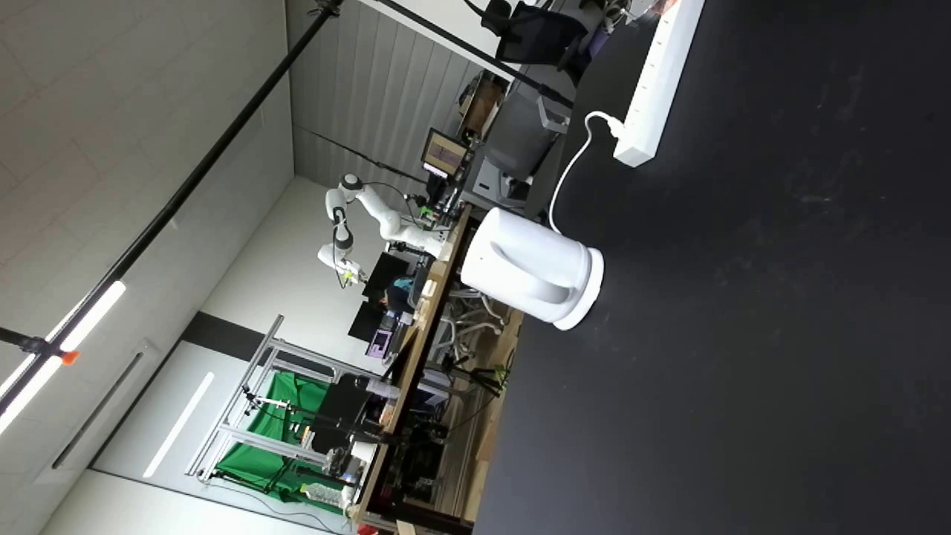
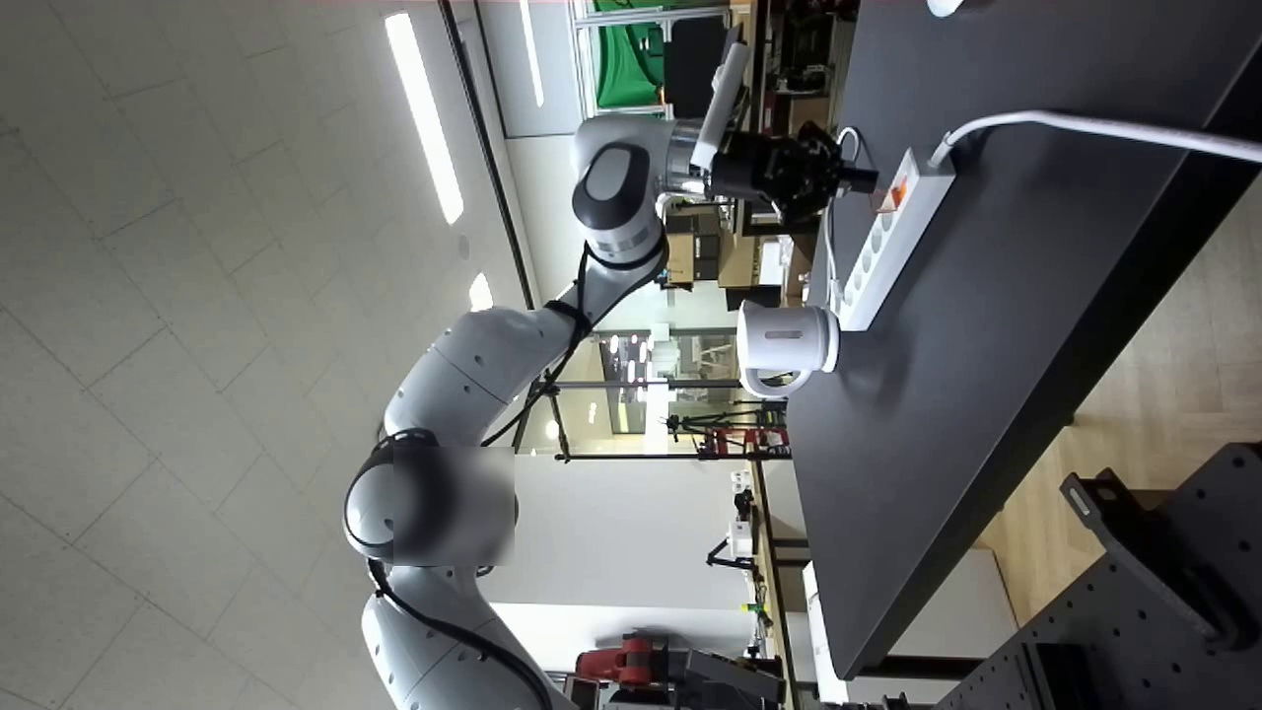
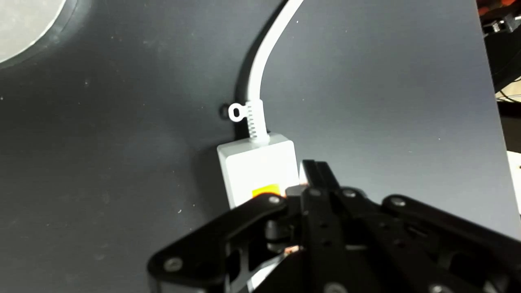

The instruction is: Press the switch on the adapter

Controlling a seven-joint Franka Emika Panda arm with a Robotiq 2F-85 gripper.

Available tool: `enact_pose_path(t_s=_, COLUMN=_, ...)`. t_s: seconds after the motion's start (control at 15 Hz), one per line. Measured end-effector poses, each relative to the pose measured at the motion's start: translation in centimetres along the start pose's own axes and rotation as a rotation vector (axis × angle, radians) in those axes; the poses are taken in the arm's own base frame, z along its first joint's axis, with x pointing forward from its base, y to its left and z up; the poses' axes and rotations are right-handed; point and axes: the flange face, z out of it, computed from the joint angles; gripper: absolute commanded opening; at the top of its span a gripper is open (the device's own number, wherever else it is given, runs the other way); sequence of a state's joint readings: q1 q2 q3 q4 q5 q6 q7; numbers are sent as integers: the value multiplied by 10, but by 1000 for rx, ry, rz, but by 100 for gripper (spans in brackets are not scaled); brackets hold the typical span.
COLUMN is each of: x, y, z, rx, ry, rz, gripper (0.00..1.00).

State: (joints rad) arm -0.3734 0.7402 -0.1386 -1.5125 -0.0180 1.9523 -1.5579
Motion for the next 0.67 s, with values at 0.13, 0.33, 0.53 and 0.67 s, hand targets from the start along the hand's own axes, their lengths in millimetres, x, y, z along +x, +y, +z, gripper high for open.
enact_pose_path(t_s=0.13, x=0, y=0, z=-1, rx=-1, ry=0, rz=1, gripper=0)
enact_pose_path(t_s=0.33, x=0, y=1, z=0, rx=-8, ry=2, rz=-1, gripper=0)
enact_pose_path(t_s=0.53, x=2, y=8, z=4, rx=-61, ry=7, rz=-3, gripper=0)
enact_pose_path(t_s=0.67, x=4, y=12, z=7, rx=-89, ry=12, rz=-5, gripper=0)
